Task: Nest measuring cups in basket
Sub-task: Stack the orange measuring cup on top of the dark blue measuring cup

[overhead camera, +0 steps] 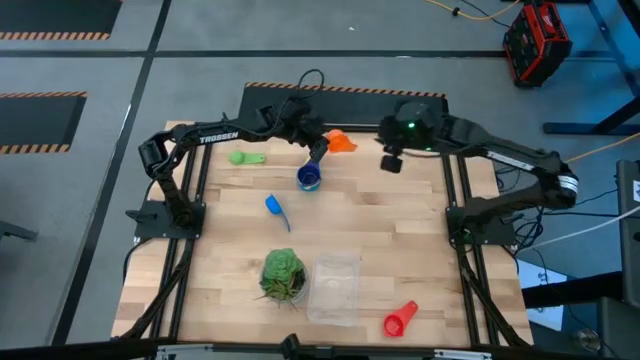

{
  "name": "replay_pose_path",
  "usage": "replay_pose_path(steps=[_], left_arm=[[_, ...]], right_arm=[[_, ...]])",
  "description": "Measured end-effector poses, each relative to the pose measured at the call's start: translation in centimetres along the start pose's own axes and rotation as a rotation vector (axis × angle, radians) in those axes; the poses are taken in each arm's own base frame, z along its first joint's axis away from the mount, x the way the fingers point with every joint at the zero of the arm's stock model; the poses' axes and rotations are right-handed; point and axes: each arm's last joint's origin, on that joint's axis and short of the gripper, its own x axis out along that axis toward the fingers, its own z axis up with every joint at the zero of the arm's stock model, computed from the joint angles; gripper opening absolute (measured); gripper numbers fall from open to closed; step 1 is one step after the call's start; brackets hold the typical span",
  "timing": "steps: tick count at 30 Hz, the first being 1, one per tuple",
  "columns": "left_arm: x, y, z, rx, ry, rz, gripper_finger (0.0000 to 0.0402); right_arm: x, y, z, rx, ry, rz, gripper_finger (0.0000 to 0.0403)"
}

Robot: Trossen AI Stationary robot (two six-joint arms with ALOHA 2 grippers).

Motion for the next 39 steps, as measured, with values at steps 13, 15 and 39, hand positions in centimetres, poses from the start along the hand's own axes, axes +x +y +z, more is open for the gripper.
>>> replay_pose_path(steps=[13,15,39], left_arm=[[0.1,-1.6,1.5,0.084,-0.179,-0.054,0.0000],[0.1,-2.0,1.6,0.092,-0.193,-0.074,0.0000],[-4.4,-3.8,4.6,0.154,-0.445,-0.166,0.0000]], right_arm=[[-4.8,-0.8,-7.6,0.409,-0.195,-0.077,0.0122],[-5.0,-0.7,-8.4,0.436,-0.247,-0.068,0.0122],[-3.4,-2.3,-11.7,0.709,-0.405,0.018,0.0122]])
